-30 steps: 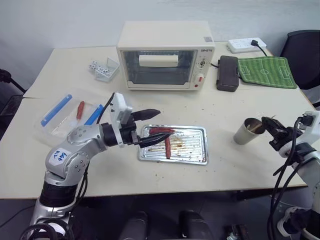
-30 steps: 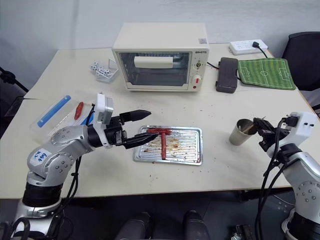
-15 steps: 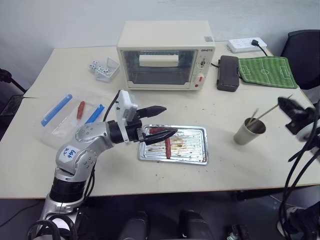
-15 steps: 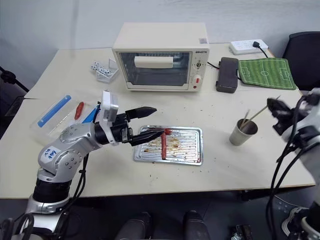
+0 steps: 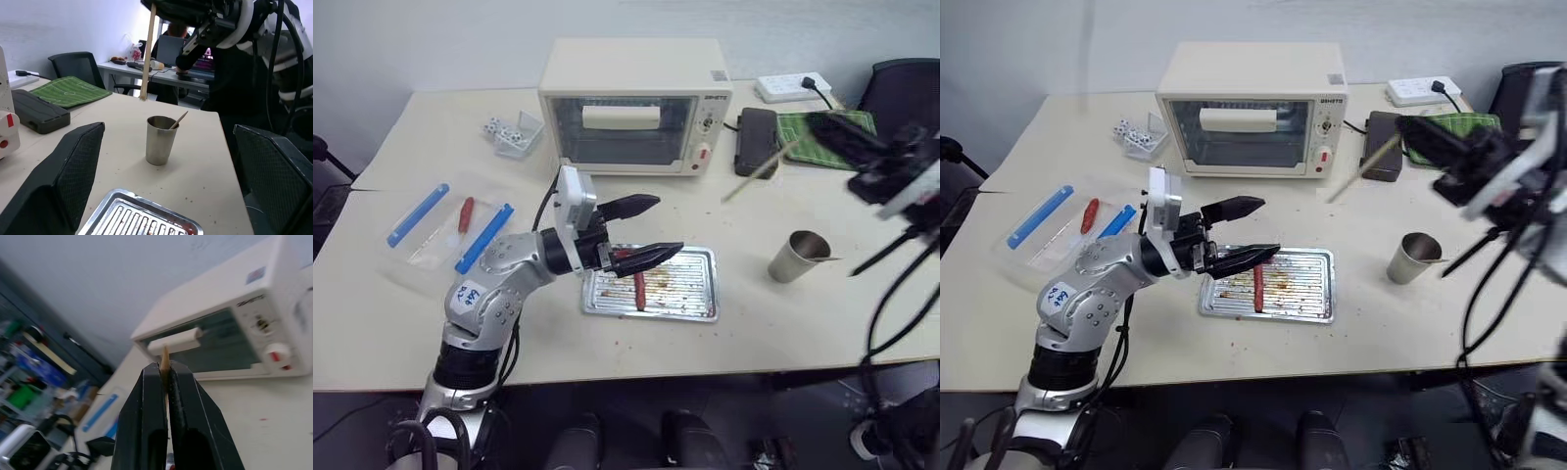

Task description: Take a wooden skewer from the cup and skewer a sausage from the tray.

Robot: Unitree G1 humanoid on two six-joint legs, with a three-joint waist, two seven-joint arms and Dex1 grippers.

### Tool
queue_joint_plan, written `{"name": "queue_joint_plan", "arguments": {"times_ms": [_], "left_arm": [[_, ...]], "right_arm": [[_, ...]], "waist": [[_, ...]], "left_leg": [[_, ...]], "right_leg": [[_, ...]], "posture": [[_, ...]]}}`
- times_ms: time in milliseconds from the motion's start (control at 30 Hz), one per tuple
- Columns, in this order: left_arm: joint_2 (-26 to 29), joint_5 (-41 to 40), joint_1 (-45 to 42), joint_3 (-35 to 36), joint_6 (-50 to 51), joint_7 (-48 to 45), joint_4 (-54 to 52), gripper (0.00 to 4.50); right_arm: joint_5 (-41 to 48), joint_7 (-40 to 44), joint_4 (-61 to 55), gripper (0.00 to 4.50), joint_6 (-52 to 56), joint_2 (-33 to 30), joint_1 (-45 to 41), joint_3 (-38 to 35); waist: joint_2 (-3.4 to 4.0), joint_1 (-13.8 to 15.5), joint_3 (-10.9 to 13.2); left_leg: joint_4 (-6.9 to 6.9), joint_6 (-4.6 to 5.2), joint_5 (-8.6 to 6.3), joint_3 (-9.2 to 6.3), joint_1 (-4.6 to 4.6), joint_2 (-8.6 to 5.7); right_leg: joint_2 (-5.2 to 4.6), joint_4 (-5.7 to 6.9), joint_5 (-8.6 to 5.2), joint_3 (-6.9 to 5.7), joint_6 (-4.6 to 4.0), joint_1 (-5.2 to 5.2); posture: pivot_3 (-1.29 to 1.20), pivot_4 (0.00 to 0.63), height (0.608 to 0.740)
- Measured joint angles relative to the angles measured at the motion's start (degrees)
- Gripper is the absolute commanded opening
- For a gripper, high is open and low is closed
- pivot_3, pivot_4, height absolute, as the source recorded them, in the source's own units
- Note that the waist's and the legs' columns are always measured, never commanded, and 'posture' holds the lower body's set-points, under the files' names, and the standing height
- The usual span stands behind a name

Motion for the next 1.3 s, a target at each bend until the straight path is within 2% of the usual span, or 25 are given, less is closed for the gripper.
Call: {"name": "queue_joint_plan", "arguments": {"times_ms": [167,300,433,567,800,1300], "left_arm": [[-0.8,1.3,-0.6,0.0,-1.4,1.2,0.5,4.5],[-2.6,2.5,-2.7,0.4,-2.7,3.8,2.8,4.5],[-3.8,2.7,-3.5,1.4,-3.5,5.2,2.9,4.5],[-5.7,2.6,-4.6,1.7,-3.5,5.6,4.8,3.65],[-6.5,2.6,-5.5,1.7,-3.9,5.3,5.4,1.43],[-7.0,2.4,-6.8,2.0,-3.6,6.6,6.7,1.43]], "right_arm": [[0.6,-7.7,-2.0,0.05,-4.3,10.9,-1.4,3.2],[0.6,-11.1,-3.6,0.05,-5.7,16.1,-2.3,4.6],[0.8,-13.0,-4.8,0.05,-6.9,17.6,-3.1,4.5],[0.8,-15.4,-4.8,0.0,-7.9,18.9,-3.3,4.4],[0.8,-17.2,-5.4,0.0,-9.2,20.6,-4.6,4.2],[0.8,-18.2,-6.1,0.0,-9.7,21.2,-4.5,3.8]], "waist": [[0.0,-0.1,0.0],[0.0,-0.4,0.0],[0.0,-0.5,0.0],[0.0,-0.7,0.0],[0.0,-0.7,0.0],[0.0,-0.7,0.0]], "left_leg": [[0.01,-0.21,0.12,-0.02,-0.14,-0.03],[0.0,-0.19,0.12,0.0,-0.16,-0.06],[-0.04,-0.2,0.13,0.0,-0.2,-0.02],[-0.04,-0.15,0.14,0.13,-0.2,-0.02],[-0.02,-0.15,0.19,0.33,-0.43,-0.02],[-0.01,-0.13,0.19,0.34,-0.49,-0.02]], "right_leg": [[-0.01,-0.04,0.01,-0.02,0.01,-0.09],[-0.02,-0.03,0.01,0.0,0.02,-0.18],[-0.02,0.02,0.01,0.01,0.02,-0.29],[-0.01,0.13,0.01,-0.01,0.02,-0.39],[0.0,0.28,0.02,-0.01,0.03,-0.77],[0.0,0.28,0.02,0.0,0.04,-0.84]], "posture": [[0.0,0.15,0.74],[0.0,0.15,0.74],[0.0,0.15,0.74],[0.0,0.15,0.74],[0.0,0.15,0.74],[0.0,0.15,0.74]]}}
